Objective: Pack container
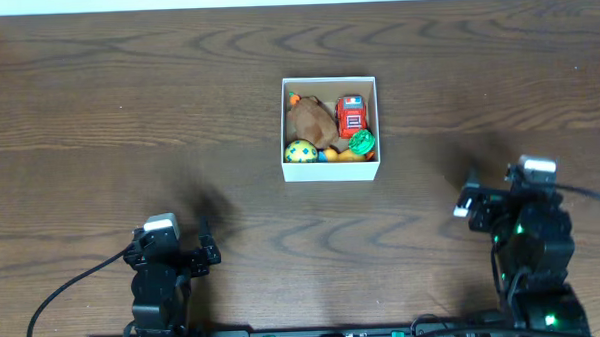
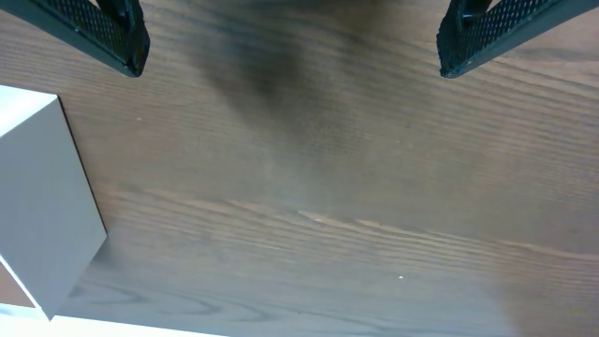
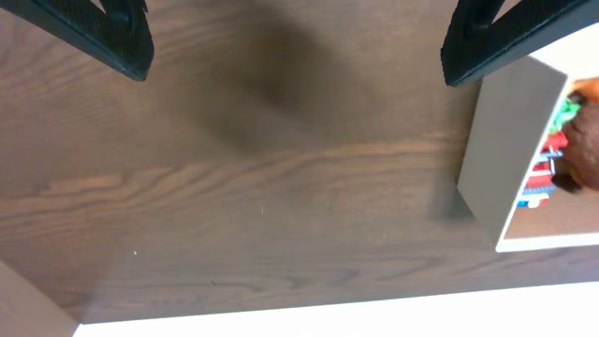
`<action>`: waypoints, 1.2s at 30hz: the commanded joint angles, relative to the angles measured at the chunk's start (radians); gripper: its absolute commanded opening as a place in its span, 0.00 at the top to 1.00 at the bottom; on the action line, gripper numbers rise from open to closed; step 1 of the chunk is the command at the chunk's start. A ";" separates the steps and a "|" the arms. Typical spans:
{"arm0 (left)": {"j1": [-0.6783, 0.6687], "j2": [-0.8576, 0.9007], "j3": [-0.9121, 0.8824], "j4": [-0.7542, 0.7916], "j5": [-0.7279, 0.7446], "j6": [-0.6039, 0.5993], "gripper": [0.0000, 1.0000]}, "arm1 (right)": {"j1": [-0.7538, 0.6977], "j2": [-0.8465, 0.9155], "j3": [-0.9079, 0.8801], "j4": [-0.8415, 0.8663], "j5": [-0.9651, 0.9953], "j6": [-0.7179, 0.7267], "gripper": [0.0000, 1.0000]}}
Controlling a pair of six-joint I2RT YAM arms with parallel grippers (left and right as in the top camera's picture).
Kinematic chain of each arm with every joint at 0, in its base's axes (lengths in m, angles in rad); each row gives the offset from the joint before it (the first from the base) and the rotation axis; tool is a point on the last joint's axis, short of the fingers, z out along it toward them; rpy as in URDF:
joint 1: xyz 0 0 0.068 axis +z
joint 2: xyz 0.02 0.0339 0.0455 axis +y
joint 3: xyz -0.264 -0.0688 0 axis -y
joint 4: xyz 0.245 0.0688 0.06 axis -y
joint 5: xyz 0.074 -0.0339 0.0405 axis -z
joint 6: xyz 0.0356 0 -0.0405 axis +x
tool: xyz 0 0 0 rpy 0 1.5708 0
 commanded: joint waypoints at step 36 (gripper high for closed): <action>0.004 -0.006 -0.018 0.004 -0.004 0.009 0.02 | -0.053 -0.440 -0.336 0.017 -0.021 -0.021 0.01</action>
